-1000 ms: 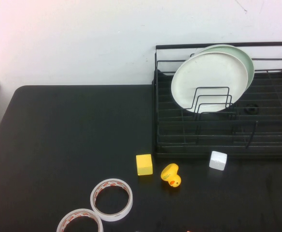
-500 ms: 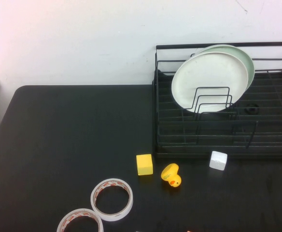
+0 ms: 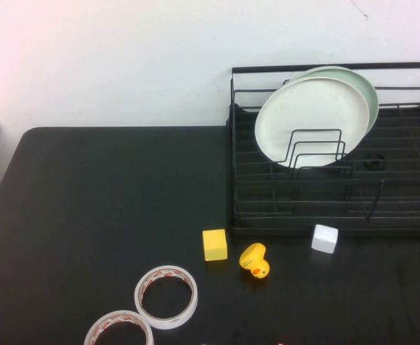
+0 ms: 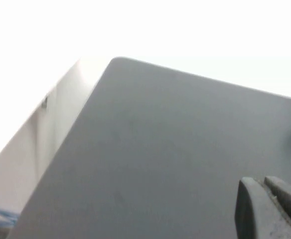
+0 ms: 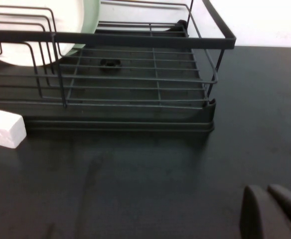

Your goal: Place plate on rack

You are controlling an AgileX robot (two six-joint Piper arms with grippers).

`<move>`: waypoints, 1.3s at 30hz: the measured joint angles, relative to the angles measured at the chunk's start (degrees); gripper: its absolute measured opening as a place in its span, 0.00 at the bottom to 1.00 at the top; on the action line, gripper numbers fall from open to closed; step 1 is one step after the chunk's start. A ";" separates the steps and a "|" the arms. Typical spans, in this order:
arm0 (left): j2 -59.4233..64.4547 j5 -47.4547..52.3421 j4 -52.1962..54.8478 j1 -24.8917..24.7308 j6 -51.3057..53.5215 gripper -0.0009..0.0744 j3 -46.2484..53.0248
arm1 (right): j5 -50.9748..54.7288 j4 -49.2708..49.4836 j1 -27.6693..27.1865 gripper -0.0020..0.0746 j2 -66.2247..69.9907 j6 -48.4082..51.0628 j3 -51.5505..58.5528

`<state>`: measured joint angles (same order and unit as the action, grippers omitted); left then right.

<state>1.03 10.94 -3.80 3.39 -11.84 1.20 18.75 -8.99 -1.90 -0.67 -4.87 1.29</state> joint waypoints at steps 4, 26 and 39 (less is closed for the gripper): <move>-1.51 1.94 0.26 0.00 0.88 0.01 0.00 | 0.11 -0.10 0.00 0.03 0.00 0.00 0.00; -1.61 6.86 0.00 -5.27 6.07 0.01 -0.10 | 0.11 -0.10 0.00 0.03 0.00 0.00 0.00; -1.61 6.92 0.00 -5.27 6.07 0.01 -0.10 | 0.11 -0.10 0.00 0.03 0.00 0.00 0.00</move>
<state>-0.58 17.86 -3.80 -1.88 -5.77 1.09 18.86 -9.09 -1.90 -0.67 -4.87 1.29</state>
